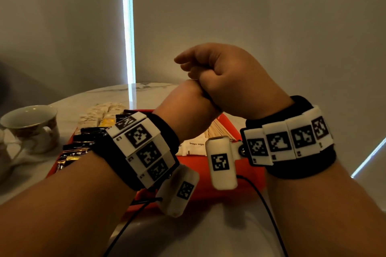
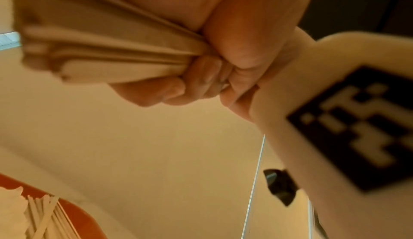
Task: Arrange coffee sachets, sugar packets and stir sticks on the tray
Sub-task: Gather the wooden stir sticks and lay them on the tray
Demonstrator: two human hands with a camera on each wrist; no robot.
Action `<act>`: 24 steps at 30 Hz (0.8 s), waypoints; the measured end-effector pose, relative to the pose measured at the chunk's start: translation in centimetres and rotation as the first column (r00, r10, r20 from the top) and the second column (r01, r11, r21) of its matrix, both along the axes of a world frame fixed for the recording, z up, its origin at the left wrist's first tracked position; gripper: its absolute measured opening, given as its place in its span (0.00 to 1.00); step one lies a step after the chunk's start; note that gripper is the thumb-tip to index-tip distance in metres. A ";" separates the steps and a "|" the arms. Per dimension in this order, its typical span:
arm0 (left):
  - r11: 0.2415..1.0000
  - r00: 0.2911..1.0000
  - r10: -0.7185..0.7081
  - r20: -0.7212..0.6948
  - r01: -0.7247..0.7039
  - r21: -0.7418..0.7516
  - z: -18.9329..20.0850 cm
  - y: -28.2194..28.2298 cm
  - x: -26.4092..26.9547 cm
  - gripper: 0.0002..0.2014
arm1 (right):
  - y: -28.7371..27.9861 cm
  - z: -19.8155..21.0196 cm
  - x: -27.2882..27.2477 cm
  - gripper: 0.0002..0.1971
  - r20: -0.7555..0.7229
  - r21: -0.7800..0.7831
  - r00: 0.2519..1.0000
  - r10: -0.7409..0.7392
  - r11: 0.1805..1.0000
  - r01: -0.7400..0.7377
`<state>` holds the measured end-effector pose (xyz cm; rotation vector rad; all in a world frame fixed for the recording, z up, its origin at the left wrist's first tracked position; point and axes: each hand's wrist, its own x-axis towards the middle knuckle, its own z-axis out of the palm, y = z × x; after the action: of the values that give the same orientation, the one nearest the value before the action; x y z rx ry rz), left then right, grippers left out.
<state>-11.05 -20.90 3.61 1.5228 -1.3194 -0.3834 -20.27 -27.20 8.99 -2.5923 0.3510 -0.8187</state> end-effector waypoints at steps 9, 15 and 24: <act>0.997 0.999 0.049 0.003 -0.049 -0.065 0.8 0.5 -0.6 0.16 | -0.1 0.4 -0.4 0.27 0.012 -0.089 1.000 0.018 0.996 -0.017; 0.901 0.820 -0.152 -0.551 -0.115 -0.419 2.8 1.1 1.8 0.12 | -2.1 -1.6 2.0 0.42 0.280 0.752 0.958 -0.058 0.634 -0.181; 0.723 0.772 -0.265 -0.577 -0.237 -0.649 2.7 0.9 2.5 0.13 | 0.1 -3.3 3.9 0.47 0.438 0.889 0.883 0.172 -0.230 -0.396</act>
<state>-8.53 -19.99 6.34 0.6222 -0.7641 -0.3181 -16.36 -27.10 5.65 -0.8889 0.1417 -0.2271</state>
